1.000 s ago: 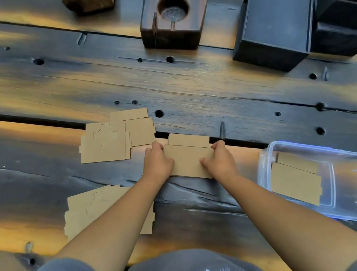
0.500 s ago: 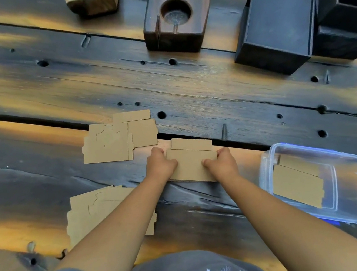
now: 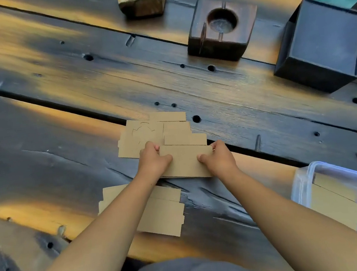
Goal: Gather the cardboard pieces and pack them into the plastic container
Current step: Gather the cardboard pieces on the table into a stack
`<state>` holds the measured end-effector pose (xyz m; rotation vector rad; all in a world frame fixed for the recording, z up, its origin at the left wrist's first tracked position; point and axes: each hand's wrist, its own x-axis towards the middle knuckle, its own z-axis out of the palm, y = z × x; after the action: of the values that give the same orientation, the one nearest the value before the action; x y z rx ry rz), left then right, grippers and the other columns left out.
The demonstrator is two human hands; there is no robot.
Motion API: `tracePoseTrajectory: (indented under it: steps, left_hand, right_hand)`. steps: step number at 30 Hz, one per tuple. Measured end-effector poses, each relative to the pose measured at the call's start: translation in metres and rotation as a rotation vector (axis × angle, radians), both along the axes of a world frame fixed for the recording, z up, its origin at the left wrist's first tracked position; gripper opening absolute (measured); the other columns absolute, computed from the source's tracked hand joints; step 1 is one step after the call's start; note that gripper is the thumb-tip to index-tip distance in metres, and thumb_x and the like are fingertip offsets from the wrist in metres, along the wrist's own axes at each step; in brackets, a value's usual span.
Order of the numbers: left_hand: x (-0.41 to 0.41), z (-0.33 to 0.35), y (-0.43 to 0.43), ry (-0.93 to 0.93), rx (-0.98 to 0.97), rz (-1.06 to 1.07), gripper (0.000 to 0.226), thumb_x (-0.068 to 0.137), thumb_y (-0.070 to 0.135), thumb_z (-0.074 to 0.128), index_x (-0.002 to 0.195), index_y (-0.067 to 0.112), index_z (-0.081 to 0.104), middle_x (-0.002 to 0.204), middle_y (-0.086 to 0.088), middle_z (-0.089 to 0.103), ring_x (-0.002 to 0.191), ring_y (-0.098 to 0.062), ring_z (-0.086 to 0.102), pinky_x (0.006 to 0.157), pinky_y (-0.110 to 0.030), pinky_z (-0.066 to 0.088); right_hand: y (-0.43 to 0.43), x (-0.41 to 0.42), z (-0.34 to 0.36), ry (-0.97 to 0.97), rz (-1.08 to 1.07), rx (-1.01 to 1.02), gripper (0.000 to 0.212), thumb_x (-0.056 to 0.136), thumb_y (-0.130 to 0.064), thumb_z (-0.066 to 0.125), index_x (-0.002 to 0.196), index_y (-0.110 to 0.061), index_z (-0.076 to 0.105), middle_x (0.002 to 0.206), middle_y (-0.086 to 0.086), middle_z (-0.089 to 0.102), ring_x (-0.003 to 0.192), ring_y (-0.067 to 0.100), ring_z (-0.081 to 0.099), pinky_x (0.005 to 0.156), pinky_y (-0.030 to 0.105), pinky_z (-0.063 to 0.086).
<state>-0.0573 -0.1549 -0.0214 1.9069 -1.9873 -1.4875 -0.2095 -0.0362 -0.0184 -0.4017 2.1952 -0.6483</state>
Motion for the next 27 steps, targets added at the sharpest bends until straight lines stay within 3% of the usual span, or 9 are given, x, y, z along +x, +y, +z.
tracePoseTrajectory:
  steps: [4, 9, 13, 16, 21, 27]
  left_hand:
    - [0.022, 0.002, -0.033, -0.004, -0.046, 0.033, 0.028, 0.075, 0.016, 0.068, 0.094, 0.013, 0.048, 0.092, -0.005, 0.051, 0.078, -0.023, 0.050, 0.066, -0.033, 0.041]
    - [0.046, 0.005, -0.072, -0.048, -0.090, 0.064, 0.026, 0.077, 0.018, 0.067, 0.099, 0.015, 0.055, 0.108, -0.010, 0.060, 0.094, -0.029, 0.061, 0.081, -0.041, 0.053]
    - [0.055, 0.002, -0.089, -0.041, -0.128, 0.079, 0.022, 0.079, 0.020, 0.068, 0.097, 0.020, 0.055, 0.112, -0.007, 0.058, 0.093, -0.024, 0.059, 0.076, -0.032, 0.047]
    - [0.058, -0.004, -0.095, -0.049, -0.112, 0.074, 0.027, 0.081, 0.019, 0.068, 0.107, 0.017, 0.059, 0.114, -0.007, 0.058, 0.096, -0.024, 0.058, 0.077, -0.030, 0.044]
    - [0.061, -0.013, -0.093, -0.092, -0.069, 0.066, 0.040, 0.082, 0.020, 0.068, 0.120, 0.017, 0.058, 0.119, -0.008, 0.046, 0.111, -0.029, 0.054, 0.097, -0.035, 0.044]
    - [0.060, -0.012, -0.087, -0.090, -0.078, 0.128, 0.049, 0.079, 0.023, 0.072, 0.123, 0.017, 0.051, 0.114, -0.006, 0.042, 0.113, -0.029, 0.051, 0.093, -0.034, 0.042]
  right_hand:
    - [-0.037, 0.018, 0.003, -0.007, 0.055, -0.036, 0.037, 0.080, -0.027, 0.072, 0.103, -0.015, 0.045, 0.093, -0.003, 0.056, 0.083, 0.019, 0.054, 0.065, 0.031, 0.040]
    - [-0.084, 0.040, 0.002, -0.004, 0.104, -0.063, 0.040, 0.080, -0.025, 0.073, 0.110, -0.013, 0.048, 0.107, 0.007, 0.061, 0.093, 0.023, 0.059, 0.066, 0.030, 0.041]
    - [-0.108, 0.049, -0.004, 0.034, 0.121, -0.047, 0.044, 0.080, -0.025, 0.071, 0.116, -0.010, 0.051, 0.115, 0.011, 0.059, 0.098, 0.027, 0.060, 0.072, 0.031, 0.044]
    - [-0.116, 0.054, -0.007, 0.083, 0.138, -0.015, 0.046, 0.081, -0.022, 0.068, 0.121, -0.009, 0.051, 0.122, 0.011, 0.054, 0.099, 0.028, 0.059, 0.078, 0.035, 0.048]
    - [-0.116, 0.060, -0.008, 0.091, 0.197, 0.039, 0.049, 0.082, -0.024, 0.064, 0.126, -0.008, 0.049, 0.127, 0.014, 0.047, 0.105, 0.032, 0.057, 0.085, 0.038, 0.050]
    - [-0.118, 0.063, -0.006, -0.019, 0.115, 0.020, 0.055, 0.083, -0.024, 0.066, 0.132, -0.009, 0.047, 0.124, 0.011, 0.059, 0.108, 0.029, 0.059, 0.080, 0.034, 0.048]
